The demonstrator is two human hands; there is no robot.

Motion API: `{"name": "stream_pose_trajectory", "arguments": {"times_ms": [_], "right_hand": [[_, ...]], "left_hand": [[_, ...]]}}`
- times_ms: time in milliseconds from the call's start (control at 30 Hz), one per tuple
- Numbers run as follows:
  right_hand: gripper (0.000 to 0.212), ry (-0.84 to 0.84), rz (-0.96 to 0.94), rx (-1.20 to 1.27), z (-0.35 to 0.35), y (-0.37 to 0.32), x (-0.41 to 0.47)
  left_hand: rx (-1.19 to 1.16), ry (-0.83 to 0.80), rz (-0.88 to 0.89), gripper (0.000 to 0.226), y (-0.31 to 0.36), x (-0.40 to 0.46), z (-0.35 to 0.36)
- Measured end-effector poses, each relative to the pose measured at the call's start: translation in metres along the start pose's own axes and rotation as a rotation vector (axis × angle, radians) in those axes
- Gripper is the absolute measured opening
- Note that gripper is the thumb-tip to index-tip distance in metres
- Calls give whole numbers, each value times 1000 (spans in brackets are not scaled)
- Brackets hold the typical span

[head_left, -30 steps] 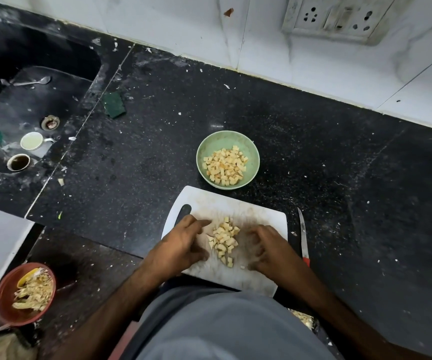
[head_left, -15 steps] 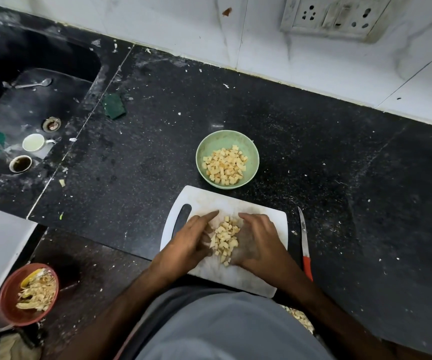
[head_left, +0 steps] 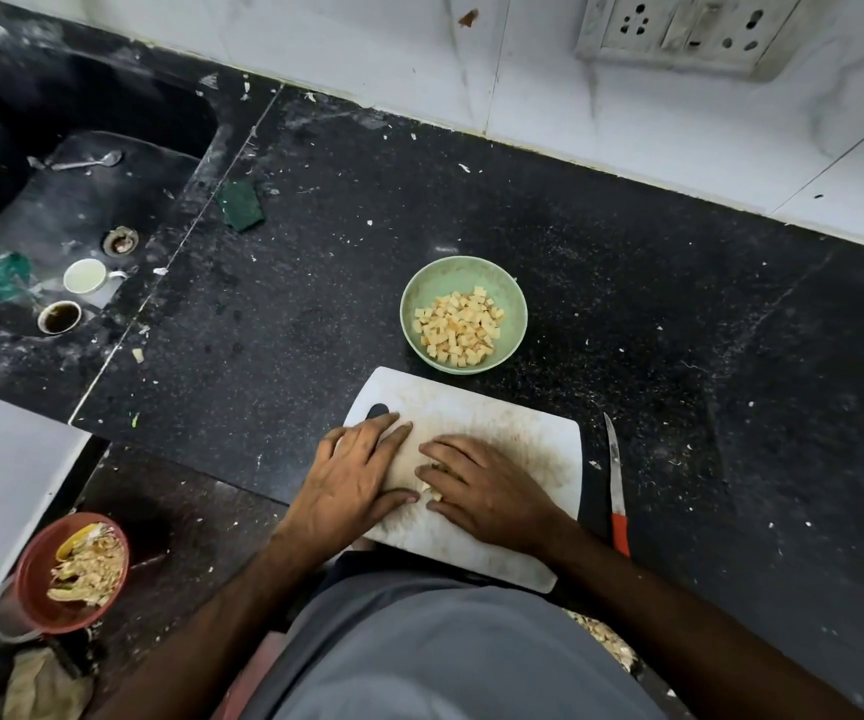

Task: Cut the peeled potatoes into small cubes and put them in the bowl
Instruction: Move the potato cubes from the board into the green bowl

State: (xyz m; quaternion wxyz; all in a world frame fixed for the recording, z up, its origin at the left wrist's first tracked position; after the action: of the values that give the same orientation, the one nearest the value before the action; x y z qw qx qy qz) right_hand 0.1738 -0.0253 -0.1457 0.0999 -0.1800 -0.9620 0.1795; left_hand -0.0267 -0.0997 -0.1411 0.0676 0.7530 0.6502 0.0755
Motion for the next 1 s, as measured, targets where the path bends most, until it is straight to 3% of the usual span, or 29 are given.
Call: {"name": "stream_pose_trajectory", "arguments": {"times_ms": [200, 533, 733, 867, 1000], "right_hand": [[18, 28, -70, -87, 0, -3, -1], [9, -44, -136, -172, -7, 0, 23], [15, -101, -107, -186, -6, 0, 32], [12, -92, 115, 35, -18, 5, 42], [19, -52, 570, 525, -44, 18, 48]], "left_hand": [[84, 18, 12, 79, 0, -2, 2], [94, 4, 53, 78, -6, 0, 5], [69, -18, 47, 78, -8, 0, 5], [0, -75, 24, 75, -12, 0, 2], [-140, -19, -12, 66, -14, 5, -8]]}}
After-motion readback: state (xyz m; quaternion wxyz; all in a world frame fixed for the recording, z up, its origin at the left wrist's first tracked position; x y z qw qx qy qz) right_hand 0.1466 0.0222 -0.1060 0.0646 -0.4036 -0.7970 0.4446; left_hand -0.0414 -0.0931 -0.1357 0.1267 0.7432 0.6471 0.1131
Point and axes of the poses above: each hand's wrist, its own x-axis towards the middle knuckle, its own z-axis out of the palm, y = z × x, the point moved 2 cm from there along x, towards the middle knuckle, and after that the axes turned 5 degrees about x, right-handed, at the moved point
